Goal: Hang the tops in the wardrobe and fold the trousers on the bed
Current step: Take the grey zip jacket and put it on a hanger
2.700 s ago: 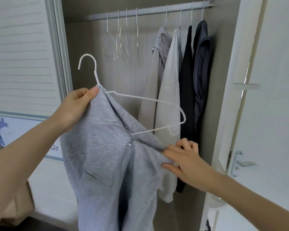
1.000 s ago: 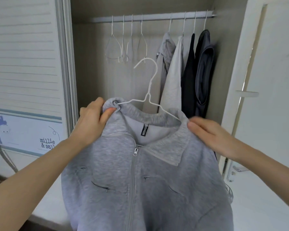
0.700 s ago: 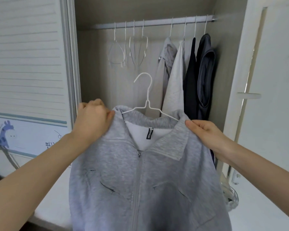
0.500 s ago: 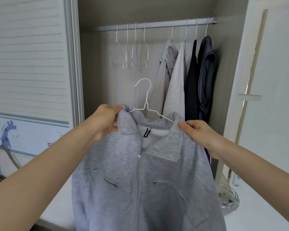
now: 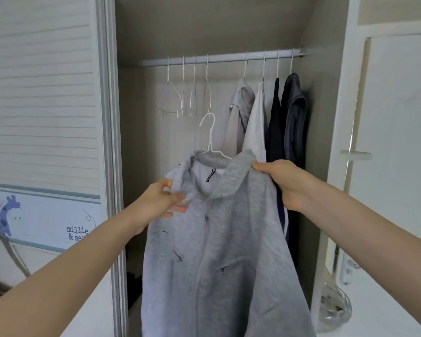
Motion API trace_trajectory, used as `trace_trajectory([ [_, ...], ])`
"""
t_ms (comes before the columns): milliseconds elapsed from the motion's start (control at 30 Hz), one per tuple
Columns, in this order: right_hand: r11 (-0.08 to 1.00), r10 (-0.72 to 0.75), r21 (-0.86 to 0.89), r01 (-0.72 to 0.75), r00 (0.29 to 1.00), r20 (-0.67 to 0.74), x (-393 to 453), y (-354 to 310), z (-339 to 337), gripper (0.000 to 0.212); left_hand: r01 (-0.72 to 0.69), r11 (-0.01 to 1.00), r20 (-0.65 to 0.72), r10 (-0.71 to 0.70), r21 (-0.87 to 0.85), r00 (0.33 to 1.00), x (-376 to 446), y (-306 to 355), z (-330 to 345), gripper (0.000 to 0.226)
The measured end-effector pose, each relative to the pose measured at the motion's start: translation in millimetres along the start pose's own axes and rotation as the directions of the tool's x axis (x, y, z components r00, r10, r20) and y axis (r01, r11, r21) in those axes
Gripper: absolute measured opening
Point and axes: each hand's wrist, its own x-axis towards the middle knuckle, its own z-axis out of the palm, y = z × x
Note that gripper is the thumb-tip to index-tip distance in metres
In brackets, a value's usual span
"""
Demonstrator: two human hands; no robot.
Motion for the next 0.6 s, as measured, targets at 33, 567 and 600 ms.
trace_trajectory([
  [33, 0.999, -0.023, 0.022, 0.023, 1.0, 0.021, 2, -7, 9, 0.019, -0.031, 0.999, -0.007, 0.031, -0.023, 0.999, 0, 6, 0, 0.032],
  [567, 0.969, -0.218, 0.061, 0.238, 0.948, -0.231, 66, -62, 154, 0.032, -0.259, 0.932, -0.098, 0.292, 0.255, 0.951, -26, -16, 40, 0.127],
  [600, 0.964, -0.226, 0.084, 0.253, 0.942, -0.249, 70, -64, 151, 0.033, -0.231, 0.927, -0.129, 0.279, 0.296, 0.952, -21, -22, 37, 0.12],
])
